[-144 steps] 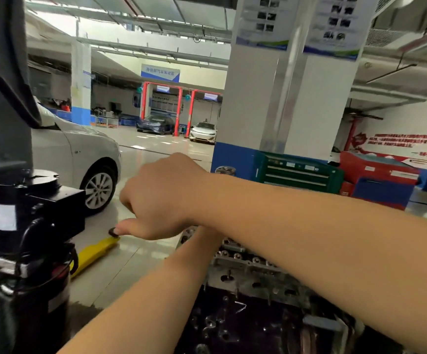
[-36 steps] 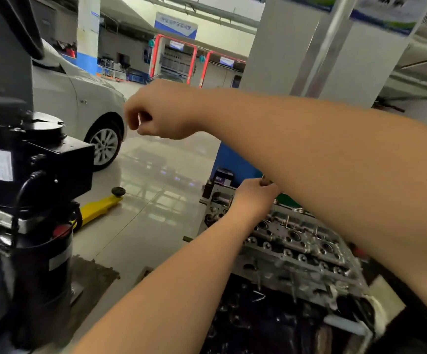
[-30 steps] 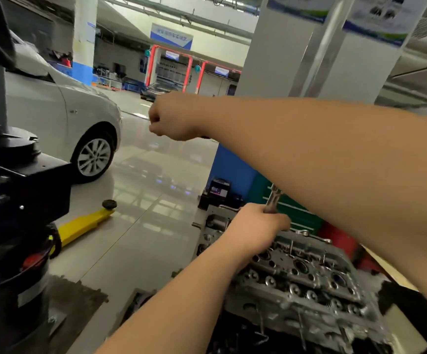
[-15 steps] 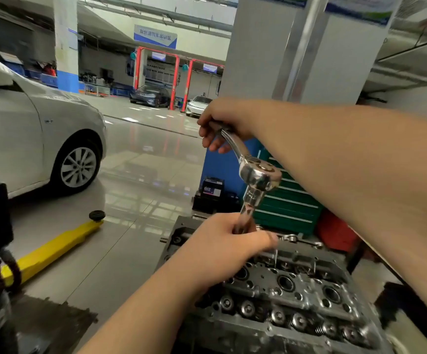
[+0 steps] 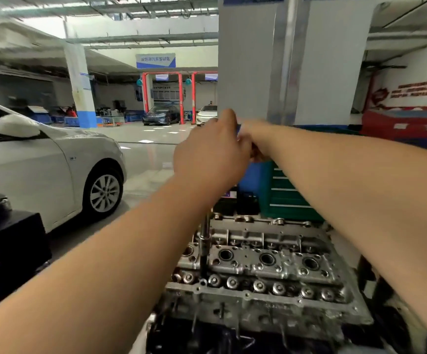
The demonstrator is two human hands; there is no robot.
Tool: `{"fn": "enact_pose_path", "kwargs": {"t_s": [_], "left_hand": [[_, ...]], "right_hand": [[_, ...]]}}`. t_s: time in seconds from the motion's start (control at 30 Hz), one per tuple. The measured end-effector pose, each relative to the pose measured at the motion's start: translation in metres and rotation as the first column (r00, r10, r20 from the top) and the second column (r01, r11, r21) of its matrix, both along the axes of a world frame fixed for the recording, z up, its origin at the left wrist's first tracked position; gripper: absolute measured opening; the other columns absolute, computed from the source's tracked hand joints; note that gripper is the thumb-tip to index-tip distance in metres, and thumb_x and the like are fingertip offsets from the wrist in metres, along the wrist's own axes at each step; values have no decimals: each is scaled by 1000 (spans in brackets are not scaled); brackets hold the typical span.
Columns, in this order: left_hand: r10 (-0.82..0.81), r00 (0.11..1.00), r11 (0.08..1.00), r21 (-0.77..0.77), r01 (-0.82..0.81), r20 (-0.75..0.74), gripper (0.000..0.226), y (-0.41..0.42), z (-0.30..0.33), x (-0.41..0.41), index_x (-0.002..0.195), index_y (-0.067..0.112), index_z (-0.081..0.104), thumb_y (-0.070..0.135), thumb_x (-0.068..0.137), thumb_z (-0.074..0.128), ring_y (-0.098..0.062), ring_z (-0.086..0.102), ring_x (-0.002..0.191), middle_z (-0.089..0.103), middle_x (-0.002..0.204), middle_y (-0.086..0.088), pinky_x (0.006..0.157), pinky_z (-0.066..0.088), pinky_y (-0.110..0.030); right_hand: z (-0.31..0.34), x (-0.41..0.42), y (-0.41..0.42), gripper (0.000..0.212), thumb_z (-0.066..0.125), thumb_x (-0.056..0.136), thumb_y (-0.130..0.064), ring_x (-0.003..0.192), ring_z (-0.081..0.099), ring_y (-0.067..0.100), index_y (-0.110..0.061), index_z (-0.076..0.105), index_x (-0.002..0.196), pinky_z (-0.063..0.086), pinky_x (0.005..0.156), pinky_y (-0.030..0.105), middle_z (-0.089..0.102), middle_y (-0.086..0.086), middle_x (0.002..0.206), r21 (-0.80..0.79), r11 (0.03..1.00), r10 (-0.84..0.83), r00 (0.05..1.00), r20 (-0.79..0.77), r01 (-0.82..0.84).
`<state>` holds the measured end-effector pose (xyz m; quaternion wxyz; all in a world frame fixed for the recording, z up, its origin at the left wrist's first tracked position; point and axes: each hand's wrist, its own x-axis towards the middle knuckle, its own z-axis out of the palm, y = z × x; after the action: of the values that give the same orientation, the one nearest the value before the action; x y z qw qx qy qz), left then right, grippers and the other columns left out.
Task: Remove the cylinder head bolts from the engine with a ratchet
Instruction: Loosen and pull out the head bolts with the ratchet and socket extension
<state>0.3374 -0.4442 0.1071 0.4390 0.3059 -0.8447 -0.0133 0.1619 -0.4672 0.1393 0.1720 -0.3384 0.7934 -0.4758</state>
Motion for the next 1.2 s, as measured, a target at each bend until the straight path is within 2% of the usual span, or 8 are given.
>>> {"fn": "enact_pose_path", "kwargs": {"t_s": [0.13, 0.37, 0.57, 0.7, 0.9, 1.07, 1.13, 1.2], "left_hand": [[2, 1000, 1000, -14, -2, 3, 36, -14, 1, -4, 107, 31, 59, 62, 99, 42, -26, 64, 85, 68, 95, 3, 75, 52, -40], [-87, 996, 992, 94, 87, -7, 40, -23, 3, 6, 94, 27, 72, 59, 99, 48, -12, 64, 75, 69, 81, 8, 74, 55, -34], [-116, 988, 975, 176, 133, -104, 28, -11, -1, 20, 89, 22, 74, 39, 90, 51, -22, 70, 81, 73, 85, -1, 72, 57, -35], [-112, 986, 956, 257, 140, -120, 33, 0, -4, 35, 91, 22, 76, 41, 88, 49, -26, 69, 83, 74, 86, -3, 80, 59, -43], [-107, 977, 896, 409, 176, -185, 33, 5, -9, 44, 83, 19, 73, 40, 84, 46, -23, 67, 75, 69, 77, 2, 68, 51, -32], [-102, 939, 750, 594, 290, -329, 20, -2, -11, 50, 83, 14, 64, 28, 90, 51, -28, 68, 79, 71, 93, -8, 79, 62, -43], [-84, 911, 666, 658, 353, -404, 23, 2, -15, 54, 87, 11, 65, 25, 95, 49, -26, 65, 69, 72, 90, -10, 71, 58, -38], [-90, 822, 464, 706, 535, -563, 31, 7, -20, 60, 94, 7, 66, 32, 97, 49, -29, 66, 70, 71, 85, -12, 72, 56, -37]], "right_hand": [[-18, -21, 44, 31, 43, 102, -20, 47, 55, 20, -9, 70, 91, 43, 50, 24, 64, 10, 65, -66, 984, -161, 984, 70, 166], [-45, -28, 133, 25, 52, 97, -33, 41, 60, 19, -14, 67, 97, 43, 40, 23, 71, 10, 66, -332, 888, -317, 947, 57, 318], [-61, 4, 194, 27, 56, 89, -37, 35, 55, 16, -16, 71, 80, 41, 39, 23, 69, 8, 54, -476, 825, -360, 933, -25, 305], [-65, 40, 221, 34, 50, 92, -33, 49, 57, 12, -13, 69, 72, 44, 57, 36, 68, 8, 62, -462, 843, -425, 868, -257, 276], [-81, 115, 272, 38, 43, 105, -40, 70, 60, 11, -23, 77, 97, 43, 60, 35, 69, -4, 76, -496, 854, -423, 765, -486, 157], [-98, 192, 296, 36, 43, 106, -44, 57, 60, 7, -30, 67, 129, 47, 52, 31, 63, -15, 67, -356, 920, -218, 541, -812, -164], [-95, 215, 298, 44, 43, 103, -47, 65, 65, 16, -28, 56, 140, 53, 59, 38, 69, -12, 78, -156, 966, -70, 375, -924, -204], [-85, 233, 297, 53, 34, 105, -50, 73, 67, 21, -24, 42, 150, 53, 63, 40, 73, -9, 90, 94, 975, 122, 131, -984, -202]]}}
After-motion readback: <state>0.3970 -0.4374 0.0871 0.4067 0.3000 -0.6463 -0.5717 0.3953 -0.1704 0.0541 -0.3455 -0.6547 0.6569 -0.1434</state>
